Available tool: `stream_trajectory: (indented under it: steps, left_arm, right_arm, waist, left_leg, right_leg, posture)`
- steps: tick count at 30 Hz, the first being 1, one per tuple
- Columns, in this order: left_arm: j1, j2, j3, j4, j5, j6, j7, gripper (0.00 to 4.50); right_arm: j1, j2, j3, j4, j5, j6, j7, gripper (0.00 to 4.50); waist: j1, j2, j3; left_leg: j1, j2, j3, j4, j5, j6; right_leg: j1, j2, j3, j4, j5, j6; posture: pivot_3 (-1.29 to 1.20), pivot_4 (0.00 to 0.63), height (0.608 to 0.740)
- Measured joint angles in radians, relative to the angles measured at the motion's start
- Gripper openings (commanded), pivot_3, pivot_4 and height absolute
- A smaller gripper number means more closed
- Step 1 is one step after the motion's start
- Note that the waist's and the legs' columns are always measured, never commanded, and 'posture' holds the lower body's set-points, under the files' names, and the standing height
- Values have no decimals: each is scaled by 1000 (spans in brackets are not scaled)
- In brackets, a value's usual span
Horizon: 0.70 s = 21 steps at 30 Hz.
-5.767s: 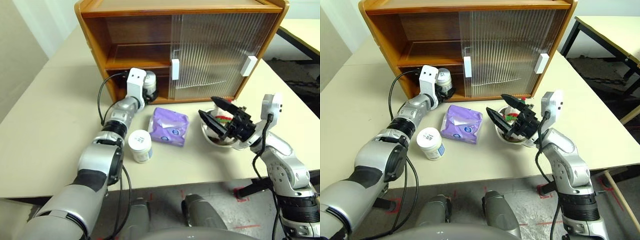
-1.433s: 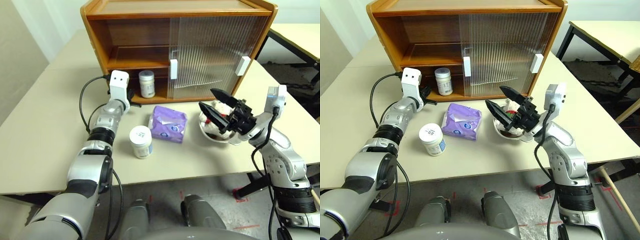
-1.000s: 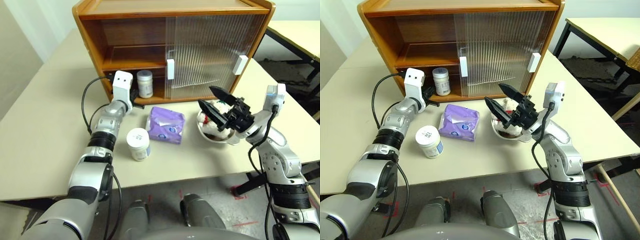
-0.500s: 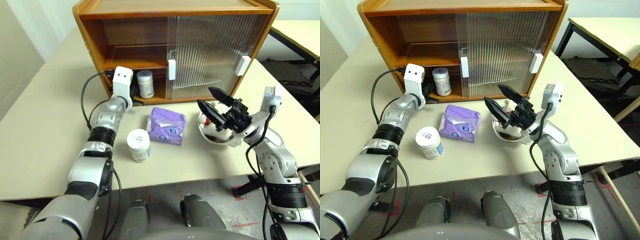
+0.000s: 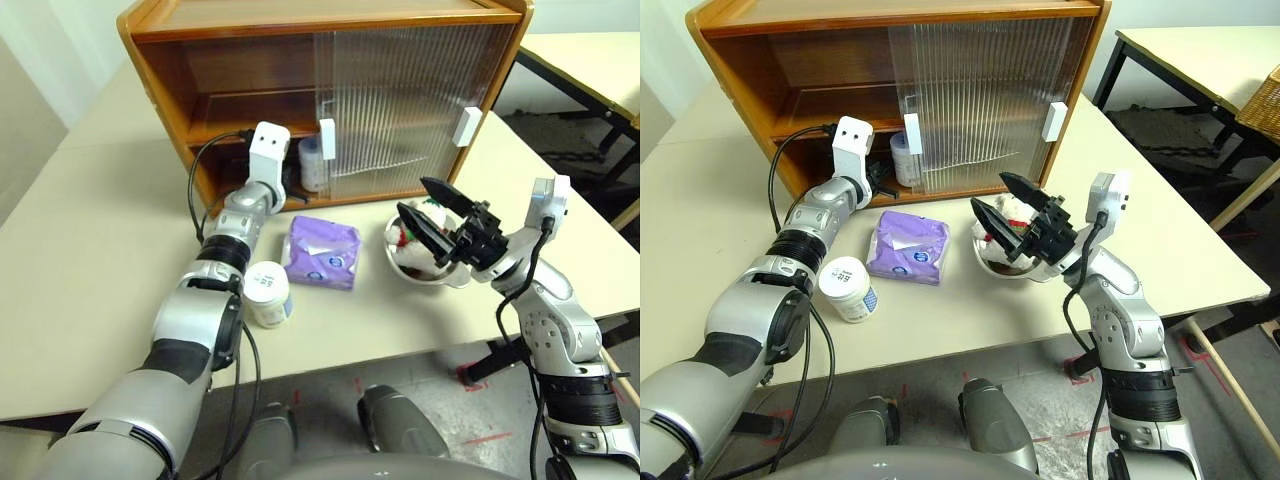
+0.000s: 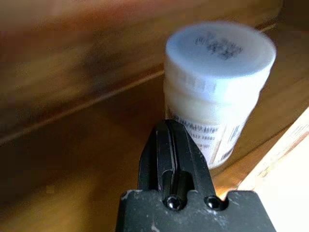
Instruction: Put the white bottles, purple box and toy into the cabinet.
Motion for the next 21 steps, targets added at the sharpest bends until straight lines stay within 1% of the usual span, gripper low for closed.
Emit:
stream_trajectory:
  steps: [4,7,9,10,11,13,15,17,21]
  left_arm:
    - [-2,2,0,9,-2,-1,-4,37]
    - [24,16,6,-30,-10,4,-19,37]
    - [61,31,6,-81,-15,20,-39,37]
    - [99,49,6,-134,-20,41,-61,37]
    - [136,67,8,-183,-26,64,-80,202]
    - [213,102,25,-292,-58,121,-125,673]
    - [290,139,39,-417,-92,166,-176,1344]
    - [352,170,48,-538,-118,208,-215,2129]
    - [445,246,86,-723,-189,277,-297,3684]
  right_arm:
    - [1,0,1,-1,4,2,0,4500]
    - [-2,0,9,2,3,4,7,4500]
    - [-17,-1,9,15,2,4,13,4500]
    - [-37,-2,9,33,2,3,19,4500]
    - [-52,-4,6,46,3,3,23,4500]
    - [-64,-15,-1,65,3,2,36,4500]
    - [-67,-21,-3,87,4,2,52,4500]
    - [-69,-22,-4,103,5,1,68,4500]
    - [-71,-22,-3,117,17,2,101,4500]
  waist:
    - [-4,0,0]
    - [-4,0,0]
    - [-4,0,0]
    - [-7,1,0]
    - [-10,1,0]
    - [-9,1,0]
    - [-3,1,1]
    - [6,1,1]
    - [22,1,1]
  left_leg:
    - [0,0,-1,0,0,0]
    - [0,0,-1,0,0,0]
    - [0,0,-1,0,0,0]
    - [1,0,-1,0,0,0]
    - [1,0,-1,0,0,0]
    - [1,0,-3,0,0,0]
    - [0,1,-4,-1,0,0]
    - [1,0,-4,-1,0,0]
    - [1,1,-4,-1,0,0]
  right_leg:
    - [0,0,0,0,0,0]
    - [0,0,0,0,0,0]
    - [0,0,0,1,0,0]
    - [0,0,0,1,0,0]
    - [0,0,0,1,0,0]
    - [0,0,-1,1,0,0]
    - [0,0,-1,2,0,0]
    - [0,0,-2,2,0,0]
    - [1,0,-2,2,0,0]
  posture:
    - [-94,0,740]
    - [-83,0,740]
    - [-80,0,740]
    - [-76,0,740]
    - [-64,0,740]
    - [-64,0,740]
    - [-31,0,740]
    - [-16,0,740]
    - [31,0,740]
